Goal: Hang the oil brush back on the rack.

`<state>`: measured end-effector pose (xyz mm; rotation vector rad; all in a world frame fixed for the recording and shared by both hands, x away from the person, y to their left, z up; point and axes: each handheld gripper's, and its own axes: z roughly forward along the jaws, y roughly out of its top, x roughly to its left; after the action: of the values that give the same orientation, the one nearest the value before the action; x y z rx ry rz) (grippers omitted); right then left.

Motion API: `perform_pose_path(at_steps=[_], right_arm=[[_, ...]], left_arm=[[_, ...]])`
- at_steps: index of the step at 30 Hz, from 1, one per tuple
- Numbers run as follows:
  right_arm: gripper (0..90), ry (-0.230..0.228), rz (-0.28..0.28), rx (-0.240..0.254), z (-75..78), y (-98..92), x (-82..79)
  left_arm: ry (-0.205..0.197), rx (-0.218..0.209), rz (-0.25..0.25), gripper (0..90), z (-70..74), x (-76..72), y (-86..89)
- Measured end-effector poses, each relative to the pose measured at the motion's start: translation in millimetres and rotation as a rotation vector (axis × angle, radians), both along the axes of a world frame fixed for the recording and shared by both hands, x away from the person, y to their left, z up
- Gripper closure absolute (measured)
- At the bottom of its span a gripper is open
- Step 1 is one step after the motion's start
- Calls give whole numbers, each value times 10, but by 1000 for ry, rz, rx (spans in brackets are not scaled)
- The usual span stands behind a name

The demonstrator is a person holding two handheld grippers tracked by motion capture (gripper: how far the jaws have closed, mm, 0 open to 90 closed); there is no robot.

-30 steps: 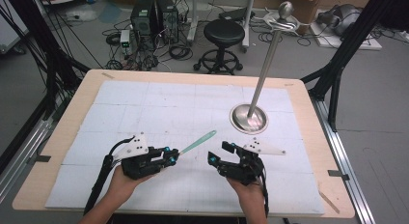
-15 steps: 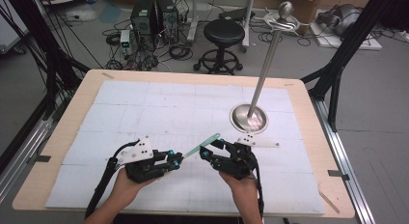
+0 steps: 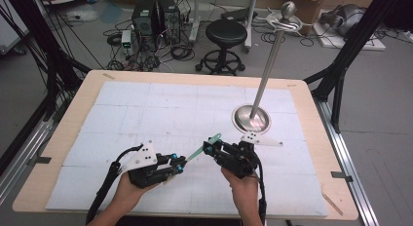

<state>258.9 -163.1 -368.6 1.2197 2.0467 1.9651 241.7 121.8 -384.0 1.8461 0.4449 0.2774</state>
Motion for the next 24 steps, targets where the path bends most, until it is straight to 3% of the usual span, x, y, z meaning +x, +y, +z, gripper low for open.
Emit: perform_pose_path(at_steps=[5,7,11,14,16,24], right_arm=[[778,4,43,57,30,14,-21],[828,-12,102,108,59,31,-48],[830,-63,120,88,122,44,-97],[830,-70,135,90,143,8,-89],[829,-75,141,75,151,-20,-81],[829,-120,284,33,236,-22,-52]], left_arm=[[6,6,-4,814,-8,-7,-12],[8,-3,-8,816,-5,-3,-12],[13,-31,-33,801,14,0,19],[28,-40,-46,669,28,28,64],[34,-51,-61,635,40,51,98],[77,-63,-170,571,23,73,96]])
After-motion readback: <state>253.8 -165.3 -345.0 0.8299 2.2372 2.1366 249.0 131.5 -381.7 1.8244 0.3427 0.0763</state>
